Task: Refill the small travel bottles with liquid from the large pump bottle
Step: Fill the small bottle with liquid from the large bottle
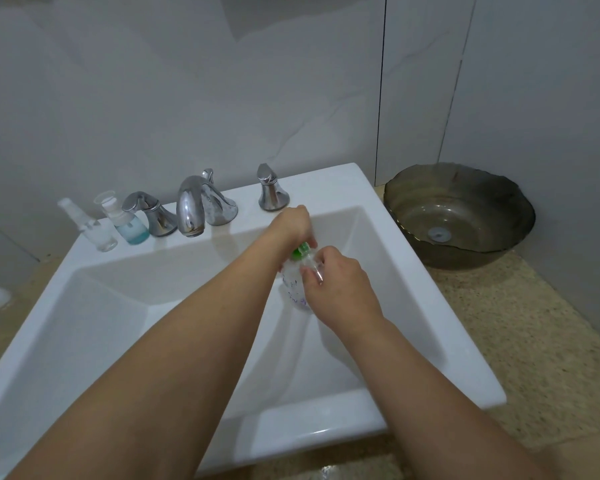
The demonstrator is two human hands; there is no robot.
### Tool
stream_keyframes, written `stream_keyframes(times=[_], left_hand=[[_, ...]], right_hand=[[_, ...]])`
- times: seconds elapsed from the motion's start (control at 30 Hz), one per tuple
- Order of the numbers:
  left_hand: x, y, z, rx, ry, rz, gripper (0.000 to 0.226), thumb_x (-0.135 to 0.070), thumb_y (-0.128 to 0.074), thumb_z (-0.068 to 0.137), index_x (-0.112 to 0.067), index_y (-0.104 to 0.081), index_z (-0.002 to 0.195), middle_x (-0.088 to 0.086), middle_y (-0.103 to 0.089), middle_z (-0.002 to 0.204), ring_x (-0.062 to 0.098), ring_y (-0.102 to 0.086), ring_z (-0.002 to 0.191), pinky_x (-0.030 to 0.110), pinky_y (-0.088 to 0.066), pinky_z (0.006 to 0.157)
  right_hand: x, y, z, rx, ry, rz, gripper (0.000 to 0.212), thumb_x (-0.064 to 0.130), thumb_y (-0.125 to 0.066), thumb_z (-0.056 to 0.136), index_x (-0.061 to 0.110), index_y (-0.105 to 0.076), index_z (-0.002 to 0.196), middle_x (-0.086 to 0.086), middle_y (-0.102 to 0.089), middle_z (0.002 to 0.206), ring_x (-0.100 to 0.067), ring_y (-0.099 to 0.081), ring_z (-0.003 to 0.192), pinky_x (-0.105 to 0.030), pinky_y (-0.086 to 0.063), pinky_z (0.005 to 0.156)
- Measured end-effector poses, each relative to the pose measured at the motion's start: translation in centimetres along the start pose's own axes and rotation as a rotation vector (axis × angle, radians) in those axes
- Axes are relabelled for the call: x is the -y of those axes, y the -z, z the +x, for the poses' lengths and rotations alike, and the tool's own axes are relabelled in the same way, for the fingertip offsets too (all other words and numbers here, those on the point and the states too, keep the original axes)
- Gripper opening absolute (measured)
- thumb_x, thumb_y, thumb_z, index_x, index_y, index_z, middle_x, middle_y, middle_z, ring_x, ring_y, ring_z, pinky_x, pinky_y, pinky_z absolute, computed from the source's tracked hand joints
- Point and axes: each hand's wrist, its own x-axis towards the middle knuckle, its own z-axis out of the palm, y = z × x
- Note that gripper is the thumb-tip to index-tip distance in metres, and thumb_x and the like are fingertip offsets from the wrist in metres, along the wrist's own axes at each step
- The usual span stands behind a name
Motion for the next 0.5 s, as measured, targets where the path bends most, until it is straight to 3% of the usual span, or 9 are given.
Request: stream_keyframes(times=[0.17,0.3,0.37,0.43,0.5], left_hand=[[0.2,0.1,-0.3,0.012,0.049,-0.079,0.026,-0.002,-0.066,0.086,0.001,-0.062,0.112,0.027,-0.064,0.122,0.049,-0.065,0.110,0.068,-0.051,0.095],[0.0,0.4,-0.4,0.110,0.135,-0.128,0.012,-0.005,-0.062,0.084,-0.001,-0.063,0.095,0.026,-0.067,0.107,0.044,-0.066,0.093,0.066,-0.051,0.093],[0.0,1.0,-0.3,0.198,0.170,-0.174,0.031,-0.025,-0.053,0.089,0.001,-0.066,0.101,0.022,-0.068,0.111,0.043,-0.065,0.099,0.064,-0.046,0.095],[-0.1,1.7,0.0,0.290,0.214,-0.191,0.065,-0.056,-0.039,0.094,-0.002,-0.069,0.113,0.021,-0.064,0.123,0.044,-0.057,0.117,0.072,-0.037,0.099],[-0.2,2.2,0.2,0.359,0.229,-0.179,0.078,-0.070,-0.036,0.092,-0.004,-0.069,0.118,0.021,-0.061,0.129,0.046,-0.054,0.124,0.077,-0.031,0.102]], right_hand=[[-0.1,0.0,0.0,0.002,0.000,0.005,0.027,0.031,-0.050,0.097,0.011,-0.053,0.115,-0.008,-0.062,0.105,-0.026,-0.060,0.093,-0.037,-0.050,0.078],[0.0,0.2,-0.2,-0.009,0.010,0.032,0.027,0.031,-0.050,0.097,0.011,-0.054,0.114,-0.007,-0.062,0.103,-0.026,-0.059,0.092,-0.036,-0.049,0.077],[-0.1,0.3,-0.3,-0.029,0.024,0.055,0.025,0.030,-0.051,0.097,0.011,-0.054,0.113,-0.005,-0.061,0.099,-0.025,-0.058,0.089,-0.033,-0.045,0.072],[-0.1,0.4,-0.4,-0.048,0.042,0.080,0.024,0.030,-0.052,0.097,0.012,-0.054,0.112,-0.003,-0.061,0.096,-0.024,-0.059,0.088,-0.032,-0.044,0.070],[0.0,0.5,-0.4,-0.053,0.048,0.098,0.023,0.029,-0.052,0.097,0.012,-0.055,0.112,-0.003,-0.062,0.095,-0.024,-0.060,0.087,-0.032,-0.045,0.070]])
